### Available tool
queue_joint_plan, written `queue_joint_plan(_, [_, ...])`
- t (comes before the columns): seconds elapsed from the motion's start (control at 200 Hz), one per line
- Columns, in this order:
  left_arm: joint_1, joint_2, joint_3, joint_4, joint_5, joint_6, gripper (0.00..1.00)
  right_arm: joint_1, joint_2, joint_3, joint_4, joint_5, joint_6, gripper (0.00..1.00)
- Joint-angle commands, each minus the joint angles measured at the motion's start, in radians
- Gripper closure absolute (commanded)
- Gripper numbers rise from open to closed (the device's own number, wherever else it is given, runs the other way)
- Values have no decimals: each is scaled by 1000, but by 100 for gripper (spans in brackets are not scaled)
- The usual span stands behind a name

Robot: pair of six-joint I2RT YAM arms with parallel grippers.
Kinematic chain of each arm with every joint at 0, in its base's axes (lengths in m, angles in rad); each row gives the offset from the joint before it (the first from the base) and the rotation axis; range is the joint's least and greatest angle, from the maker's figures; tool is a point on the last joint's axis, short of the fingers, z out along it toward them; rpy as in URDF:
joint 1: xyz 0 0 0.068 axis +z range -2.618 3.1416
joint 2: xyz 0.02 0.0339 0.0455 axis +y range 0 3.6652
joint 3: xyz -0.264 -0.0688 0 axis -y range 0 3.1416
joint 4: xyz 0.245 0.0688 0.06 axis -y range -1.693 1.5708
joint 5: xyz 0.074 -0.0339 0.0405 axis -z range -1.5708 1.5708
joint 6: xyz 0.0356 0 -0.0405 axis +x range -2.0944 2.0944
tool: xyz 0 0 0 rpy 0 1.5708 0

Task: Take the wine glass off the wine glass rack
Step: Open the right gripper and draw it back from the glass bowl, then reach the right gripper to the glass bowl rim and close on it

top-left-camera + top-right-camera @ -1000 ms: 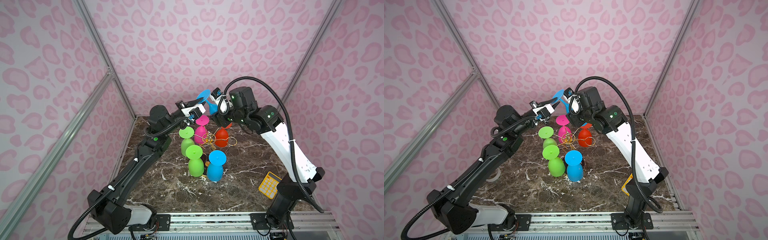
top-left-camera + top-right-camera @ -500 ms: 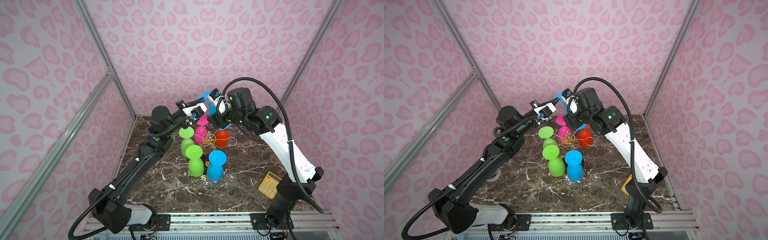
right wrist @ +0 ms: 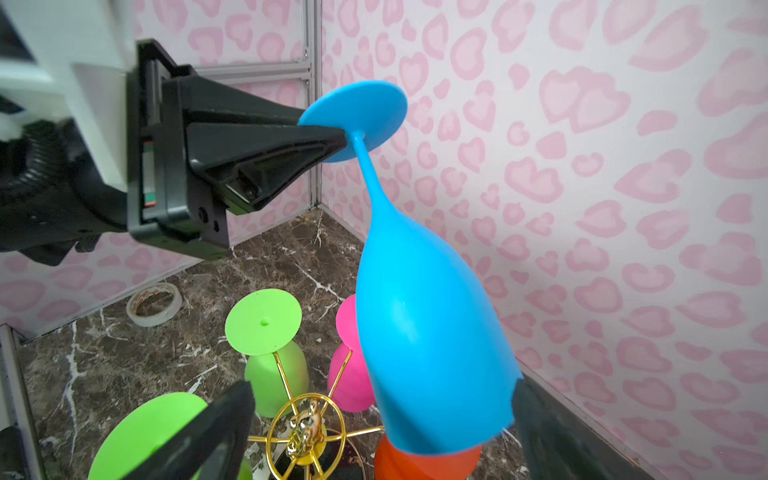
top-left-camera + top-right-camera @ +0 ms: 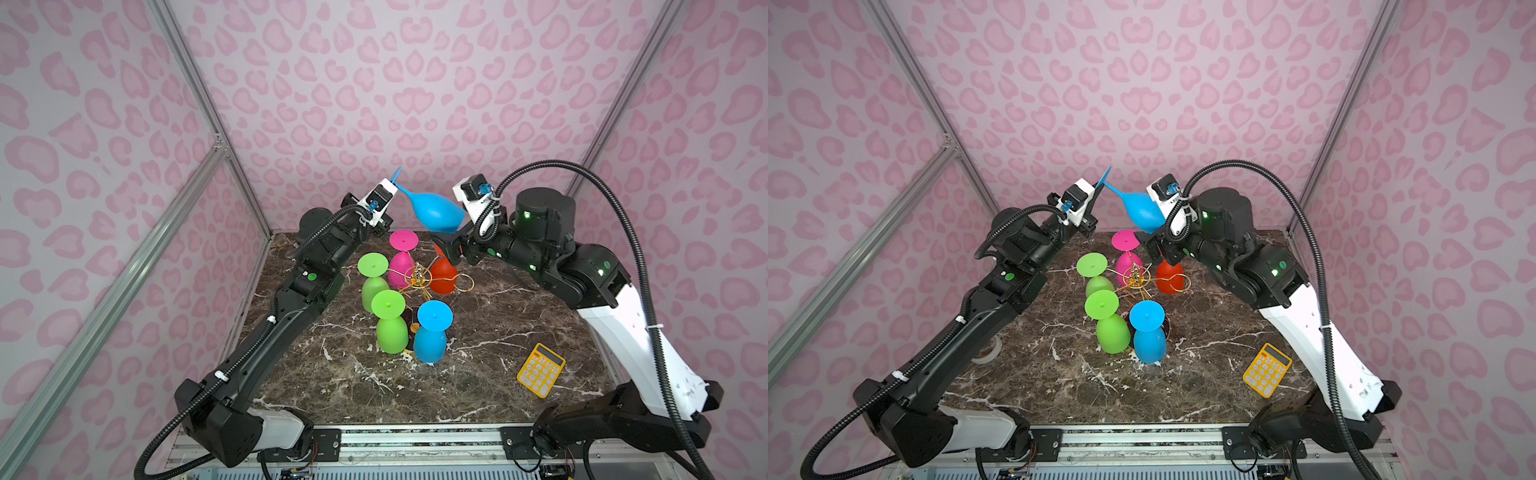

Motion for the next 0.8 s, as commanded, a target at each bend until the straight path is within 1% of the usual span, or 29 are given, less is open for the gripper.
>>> queue_joint_plan(0.0, [17,0,24,-38,-55,-147,97,-2,-89,-76,187,-15,35,2])
queue_joint_plan(0.06, [41,-2,32,-67,-37,-228,97,-8,-143,-132,235,-26,52,2])
queue_joint_plan(0.125, [84,-13,33,-82,21,-361,97,-36,-210,-208,294,-66,82,6])
queue_joint_plan(0.18, [118,-17,39,-95,70,-458,97,-94,-253,-265,338,-144,128,9])
queue_joint_plan(0.275, [155,-21,40,-109,134,-553,96,-229,-290,-347,419,-317,235,18])
queue_joint_plan(0.33, [166,-22,39,-107,174,-588,96,-292,-291,-382,469,-403,295,25])
queue_joint_plan(0.395, [179,-17,40,-106,211,-635,96,-332,-276,-404,519,-479,347,32])
queue_joint_plan(0.525, [185,-17,34,-109,240,-665,96,-350,-208,-386,539,-549,379,42])
queue_joint_plan(0.63, [185,-22,22,-102,258,-678,97,-351,-153,-365,559,-587,406,44])
queue_joint_plan(0.795, [187,-29,15,-95,273,-700,96,-350,-84,-328,579,-602,434,45])
